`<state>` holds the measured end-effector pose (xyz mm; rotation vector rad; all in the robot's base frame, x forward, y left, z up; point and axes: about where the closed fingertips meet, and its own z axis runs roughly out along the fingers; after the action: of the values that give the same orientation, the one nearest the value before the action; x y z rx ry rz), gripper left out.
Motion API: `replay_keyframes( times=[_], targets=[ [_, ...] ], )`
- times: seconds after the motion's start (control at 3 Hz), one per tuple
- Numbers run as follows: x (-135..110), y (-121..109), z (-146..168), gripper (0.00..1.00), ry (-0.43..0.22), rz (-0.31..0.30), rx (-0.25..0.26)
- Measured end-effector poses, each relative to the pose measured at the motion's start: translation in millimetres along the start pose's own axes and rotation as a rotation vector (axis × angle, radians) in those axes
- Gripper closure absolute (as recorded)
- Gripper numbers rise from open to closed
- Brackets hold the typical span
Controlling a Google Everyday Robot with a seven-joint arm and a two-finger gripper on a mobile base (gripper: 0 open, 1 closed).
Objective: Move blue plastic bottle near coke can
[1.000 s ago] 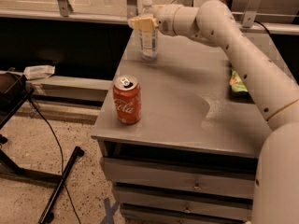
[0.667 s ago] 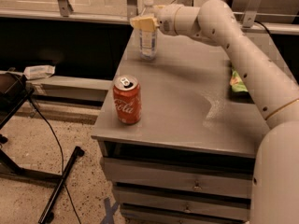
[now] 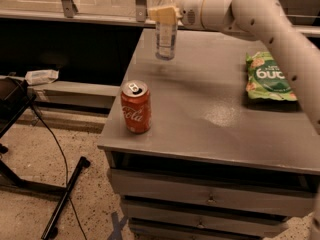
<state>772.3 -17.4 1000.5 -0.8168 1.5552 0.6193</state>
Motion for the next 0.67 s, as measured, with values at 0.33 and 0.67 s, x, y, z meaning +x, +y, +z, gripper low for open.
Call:
replay_keyframes(
  times=[0.33,0.67],
  targets=[
    [-1.8,28.7,-29.1,1.0,-0.001,0.067,0.007],
    [8.2,34.9,-26.1,1.0,0.016,0.068,-0.004]
  ],
)
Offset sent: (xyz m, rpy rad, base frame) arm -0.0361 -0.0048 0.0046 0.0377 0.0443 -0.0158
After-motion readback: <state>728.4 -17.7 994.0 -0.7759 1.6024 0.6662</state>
